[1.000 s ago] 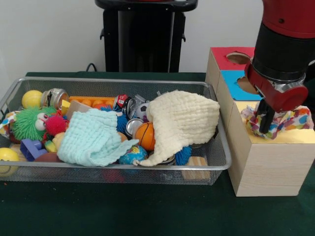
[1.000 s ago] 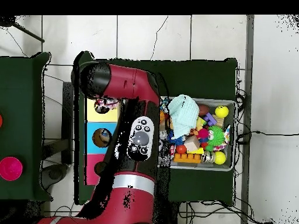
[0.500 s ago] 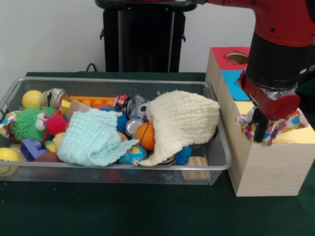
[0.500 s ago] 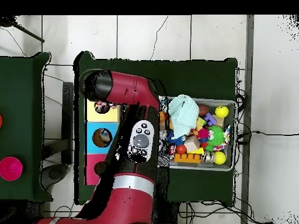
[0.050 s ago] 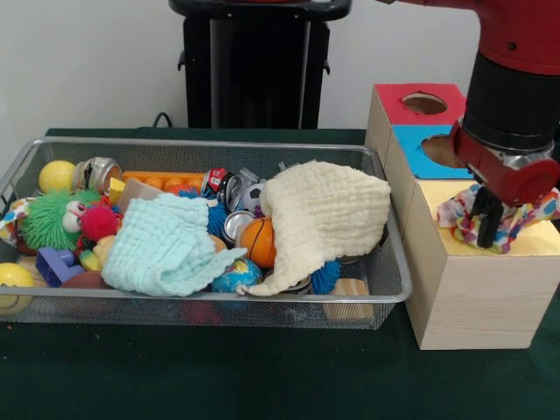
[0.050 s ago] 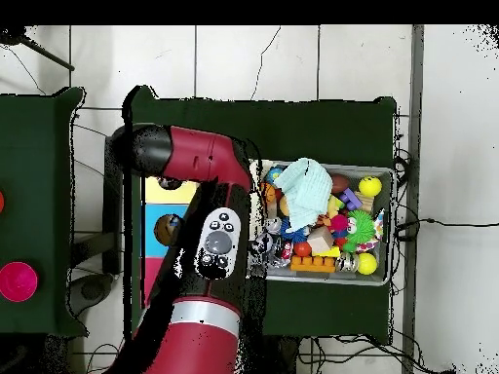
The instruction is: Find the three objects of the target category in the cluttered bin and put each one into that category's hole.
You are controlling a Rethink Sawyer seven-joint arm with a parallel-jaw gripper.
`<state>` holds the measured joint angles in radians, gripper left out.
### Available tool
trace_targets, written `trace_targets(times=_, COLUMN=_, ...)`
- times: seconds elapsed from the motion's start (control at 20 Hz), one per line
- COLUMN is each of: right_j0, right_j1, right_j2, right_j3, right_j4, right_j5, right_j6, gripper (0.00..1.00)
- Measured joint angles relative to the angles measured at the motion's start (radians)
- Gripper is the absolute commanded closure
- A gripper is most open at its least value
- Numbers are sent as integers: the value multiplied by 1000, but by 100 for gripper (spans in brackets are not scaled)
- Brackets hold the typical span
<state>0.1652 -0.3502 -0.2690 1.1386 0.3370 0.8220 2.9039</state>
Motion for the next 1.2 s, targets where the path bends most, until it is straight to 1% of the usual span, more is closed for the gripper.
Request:
trace_targets(times=0.3, right_j0=40, right_j1=-22, right_j2=-1, right_j3=41, right_j4=14, right_j5=0, right_j6=0, gripper=100)
trace_targets(times=0.4, right_j0=44, right_j1=-28, right_j2=-1, right_j3=50, right_j4=14, right_j5=0, right_j6=0, gripper=100)
trace_targets(times=0.7, right_j0=42, right_j1=-58, right_j2=-1, right_j3=110, right_j4=21, right_j5=-12, right_j6=0, gripper=100)
trace_targets(times=0.8, right_j0=38, right_j1=-68, right_j2=-1, right_j3=149, right_j4=21, right_j5=-48, right_j6=0, gripper=100)
trace_targets(times=0.85, right_j0=36, right_j1=-69, right_j2=-1, right_j3=157, right_j4=21, right_j5=-58, right_j6=0, gripper=100)
trace_targets(times=0.95, right_j0=30, right_j1=-69, right_j2=1, right_j3=192, right_j4=22, right_j5=-113, right_j6=0, gripper=100)
trace_targets(times=1.2, right_j0=15, right_j1=-77, right_j2=28, right_j3=237, right_j4=28, right_j5=-215, right_j6=0, gripper=100)
